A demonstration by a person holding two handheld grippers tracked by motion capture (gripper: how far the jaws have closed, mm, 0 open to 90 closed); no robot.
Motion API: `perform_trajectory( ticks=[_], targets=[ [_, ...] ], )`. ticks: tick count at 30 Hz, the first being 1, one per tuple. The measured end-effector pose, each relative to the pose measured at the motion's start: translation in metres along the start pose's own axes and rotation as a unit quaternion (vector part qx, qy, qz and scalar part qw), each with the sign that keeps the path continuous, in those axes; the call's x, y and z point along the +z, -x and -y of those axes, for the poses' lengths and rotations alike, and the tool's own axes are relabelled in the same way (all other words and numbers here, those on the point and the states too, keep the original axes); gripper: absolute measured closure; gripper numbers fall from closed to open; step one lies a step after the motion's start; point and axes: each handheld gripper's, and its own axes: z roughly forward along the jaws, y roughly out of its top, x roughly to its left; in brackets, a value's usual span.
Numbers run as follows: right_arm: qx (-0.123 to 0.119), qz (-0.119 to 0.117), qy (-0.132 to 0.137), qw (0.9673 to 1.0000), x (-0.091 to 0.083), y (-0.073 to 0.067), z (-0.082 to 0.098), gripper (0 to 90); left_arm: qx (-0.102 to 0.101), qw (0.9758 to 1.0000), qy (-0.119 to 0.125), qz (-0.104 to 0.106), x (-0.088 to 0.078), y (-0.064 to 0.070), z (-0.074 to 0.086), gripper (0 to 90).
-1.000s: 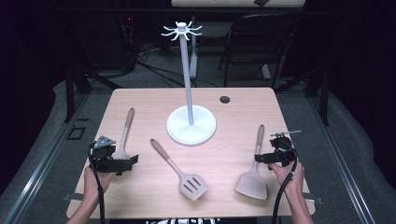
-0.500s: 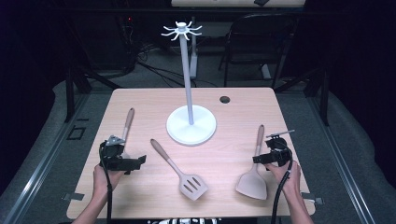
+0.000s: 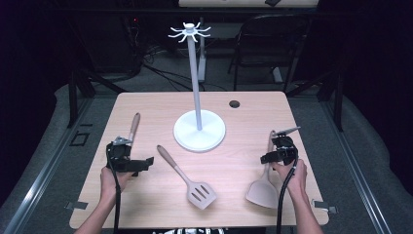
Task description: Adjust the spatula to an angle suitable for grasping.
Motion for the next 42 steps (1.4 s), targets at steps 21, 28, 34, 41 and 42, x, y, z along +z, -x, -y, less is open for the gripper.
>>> perform_trajectory(
  ticks=[21,28,34,41,42],
  targets=[
    [0.003,0.000,-0.038,0.9993,0.019,0.007,0.005,65.6,0.026,0.9990,-0.037,0.003,0.014,-0.002,0.006,2.3],
    [0.013,-0.008,-0.027,0.9995,0.018,0.009,0.007,72.1,0.031,0.9989,-0.034,0.002,0.013,-0.002,0.006,2.4],
    [-0.004,0.006,-0.034,0.9994,0.017,0.004,0.008,78.5,0.037,0.9987,-0.036,0.005,0.014,-0.001,0.004,2.5],
    [-0.002,0.015,-0.029,0.9995,0.016,0.002,0.013,78.7,0.053,0.9979,-0.035,0.011,0.018,0.004,0.001,2.6],
    [-0.013,0.017,-0.040,0.9990,0.014,0.002,0.013,78.6,0.054,0.9979,-0.034,0.011,0.018,0.005,0.000,2.6]
  ],
)
